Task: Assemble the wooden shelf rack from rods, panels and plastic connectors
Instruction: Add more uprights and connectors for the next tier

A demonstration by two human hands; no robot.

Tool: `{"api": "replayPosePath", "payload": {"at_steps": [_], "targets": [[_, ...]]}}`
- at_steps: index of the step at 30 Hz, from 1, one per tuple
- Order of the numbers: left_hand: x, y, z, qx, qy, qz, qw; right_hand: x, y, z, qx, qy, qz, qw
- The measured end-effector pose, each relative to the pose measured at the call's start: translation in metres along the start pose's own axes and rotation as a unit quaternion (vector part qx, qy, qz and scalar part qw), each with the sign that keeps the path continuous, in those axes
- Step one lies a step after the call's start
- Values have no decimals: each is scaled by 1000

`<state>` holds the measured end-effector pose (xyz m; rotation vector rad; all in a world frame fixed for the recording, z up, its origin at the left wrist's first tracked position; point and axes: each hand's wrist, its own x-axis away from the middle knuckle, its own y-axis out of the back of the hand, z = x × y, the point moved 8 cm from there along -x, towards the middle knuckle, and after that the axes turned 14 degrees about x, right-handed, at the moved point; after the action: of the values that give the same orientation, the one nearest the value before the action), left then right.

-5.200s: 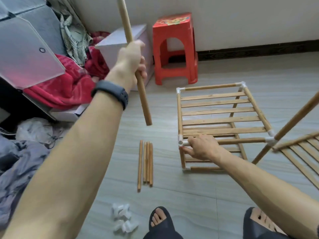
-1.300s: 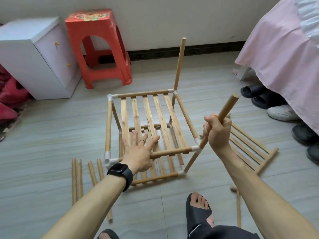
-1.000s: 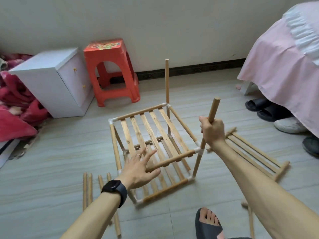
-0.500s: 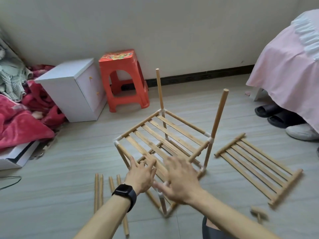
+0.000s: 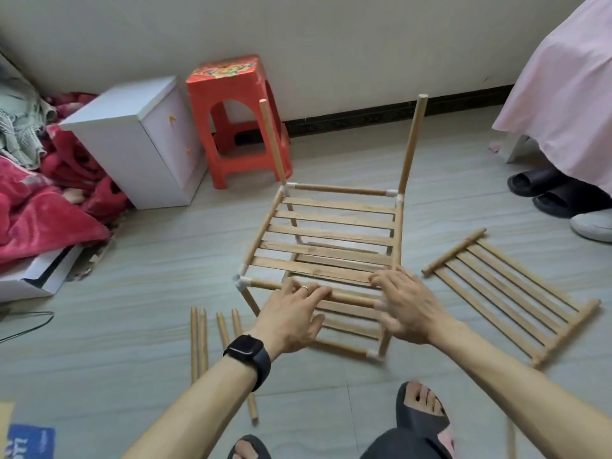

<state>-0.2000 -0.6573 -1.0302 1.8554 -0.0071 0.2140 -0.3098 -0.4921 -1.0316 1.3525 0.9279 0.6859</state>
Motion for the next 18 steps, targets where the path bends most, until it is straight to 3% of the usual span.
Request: {"api": "replayPosePath", "payload": {"at_steps": [5,7,12,14,16,18], "targets": [[4,-1,17,-60,0,-19,998,-2,-3,-49,84,-145,56,984],[11,-6,19,-22,1,-31,999,-7,-7,-44,112,-168,89,975],[-1,-5,28,18,13,-78,997,-33,-33,23,71,-38,126,989],[6,5,38,74,20,-164,984,-49,-35,42,58,-28,125,990],[27,13,57,132,40,-302,943,-66,-37,56,63,-41,126,989],[57,-3,102,212,155,-393,881,-78,-37,67,80,-60,111,989]]}}
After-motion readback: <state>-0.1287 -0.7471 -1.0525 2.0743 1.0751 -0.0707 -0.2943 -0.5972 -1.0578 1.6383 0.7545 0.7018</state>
